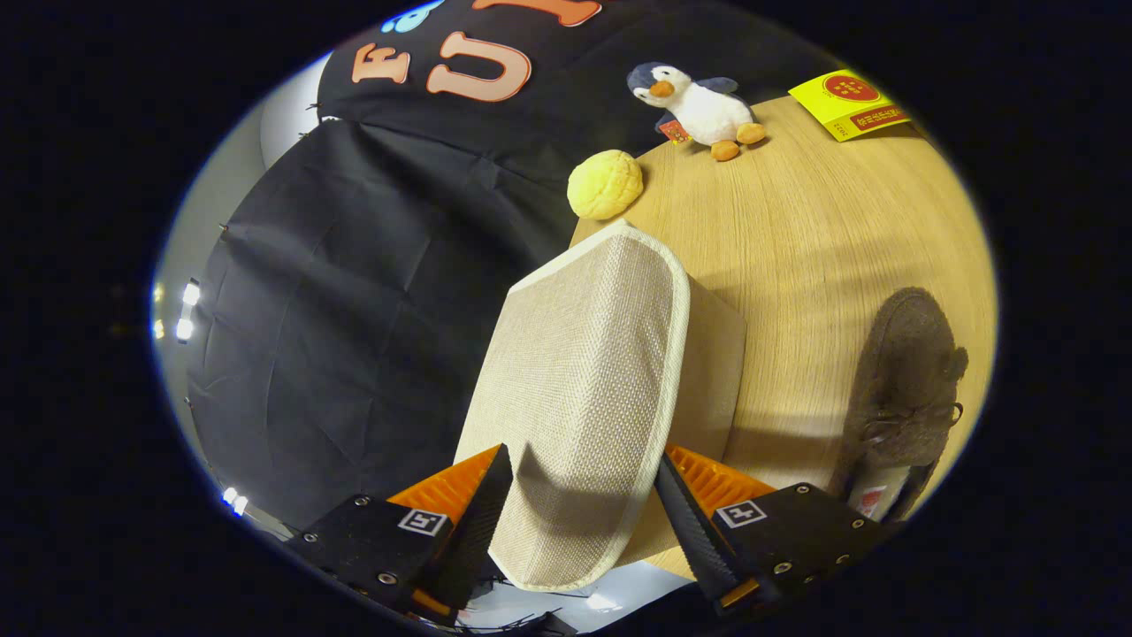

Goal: Open the storage box then place both shoes into the box .Put the left shoe in first, then the right shoe, with the right side of both shoes facing outward in a uniform manner.

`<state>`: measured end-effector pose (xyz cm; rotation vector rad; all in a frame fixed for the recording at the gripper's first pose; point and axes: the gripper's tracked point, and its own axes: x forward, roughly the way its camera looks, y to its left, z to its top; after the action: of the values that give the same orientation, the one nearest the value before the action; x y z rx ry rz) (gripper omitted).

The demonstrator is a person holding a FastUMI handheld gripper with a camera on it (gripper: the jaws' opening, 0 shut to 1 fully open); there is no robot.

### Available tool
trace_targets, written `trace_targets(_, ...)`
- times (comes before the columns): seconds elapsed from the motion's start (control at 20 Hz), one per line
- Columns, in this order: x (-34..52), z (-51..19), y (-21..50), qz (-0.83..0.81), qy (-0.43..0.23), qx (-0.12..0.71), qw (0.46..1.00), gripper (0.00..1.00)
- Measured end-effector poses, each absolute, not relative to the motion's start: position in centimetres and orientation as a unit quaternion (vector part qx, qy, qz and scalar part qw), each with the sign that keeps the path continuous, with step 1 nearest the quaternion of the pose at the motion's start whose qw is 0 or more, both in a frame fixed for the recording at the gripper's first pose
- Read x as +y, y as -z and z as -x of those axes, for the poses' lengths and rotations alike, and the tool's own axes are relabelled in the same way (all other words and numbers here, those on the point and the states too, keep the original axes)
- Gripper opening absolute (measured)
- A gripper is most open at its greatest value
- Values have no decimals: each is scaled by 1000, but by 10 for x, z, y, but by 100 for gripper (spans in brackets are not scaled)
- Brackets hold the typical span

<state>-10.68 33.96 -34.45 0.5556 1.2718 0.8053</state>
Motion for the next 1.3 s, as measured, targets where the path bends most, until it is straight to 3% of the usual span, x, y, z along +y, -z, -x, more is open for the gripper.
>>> trace_targets(0.4, 338, 104, 273, -278, -387, 543, 691, 67)
trace_targets(0.85, 415, 89, 191, -275, -447, 481, 702, 24)
trace_targets(1.3, 541, 112, 163, -245, -498, 469, 687, 21)
